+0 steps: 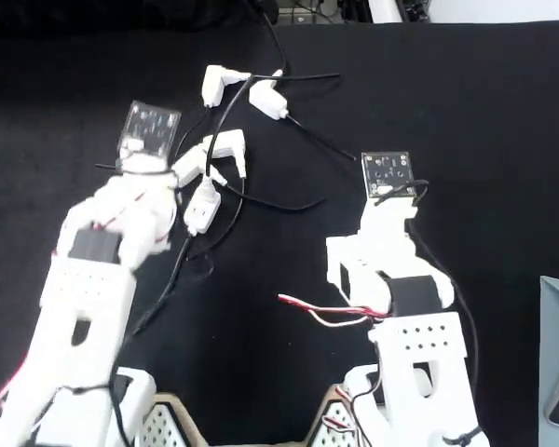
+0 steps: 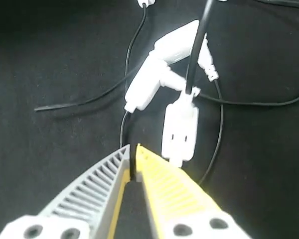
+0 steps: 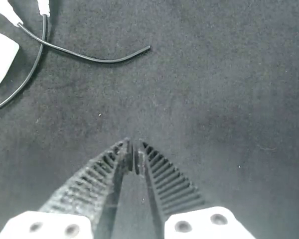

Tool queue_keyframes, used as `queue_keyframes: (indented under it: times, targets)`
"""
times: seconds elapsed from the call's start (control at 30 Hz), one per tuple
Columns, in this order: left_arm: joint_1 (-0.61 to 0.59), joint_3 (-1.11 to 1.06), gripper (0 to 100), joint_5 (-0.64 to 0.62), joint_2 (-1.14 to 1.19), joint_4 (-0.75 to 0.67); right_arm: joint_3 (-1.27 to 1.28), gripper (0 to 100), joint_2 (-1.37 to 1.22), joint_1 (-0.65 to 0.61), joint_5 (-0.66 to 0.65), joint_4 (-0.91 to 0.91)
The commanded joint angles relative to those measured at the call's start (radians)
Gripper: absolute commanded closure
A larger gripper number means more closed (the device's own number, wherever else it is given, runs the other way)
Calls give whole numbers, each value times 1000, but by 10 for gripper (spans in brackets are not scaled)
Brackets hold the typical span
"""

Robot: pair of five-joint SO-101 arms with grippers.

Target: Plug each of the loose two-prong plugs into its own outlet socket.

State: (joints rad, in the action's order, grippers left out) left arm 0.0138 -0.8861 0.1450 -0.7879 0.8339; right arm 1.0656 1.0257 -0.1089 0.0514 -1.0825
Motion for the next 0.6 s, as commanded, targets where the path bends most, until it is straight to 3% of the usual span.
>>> queue_keyframes:
  times: [0.0,0.2,0.57]
  targets:
    - [-47,-104,972,-64,-166,-31,28,987,99,12,9,14]
    - [-88,-348,972,-91,-416,-118,242,987,401,9,9,89]
    - [-90,-645,970,-86,-819,-112,558,986,858,8,0,97]
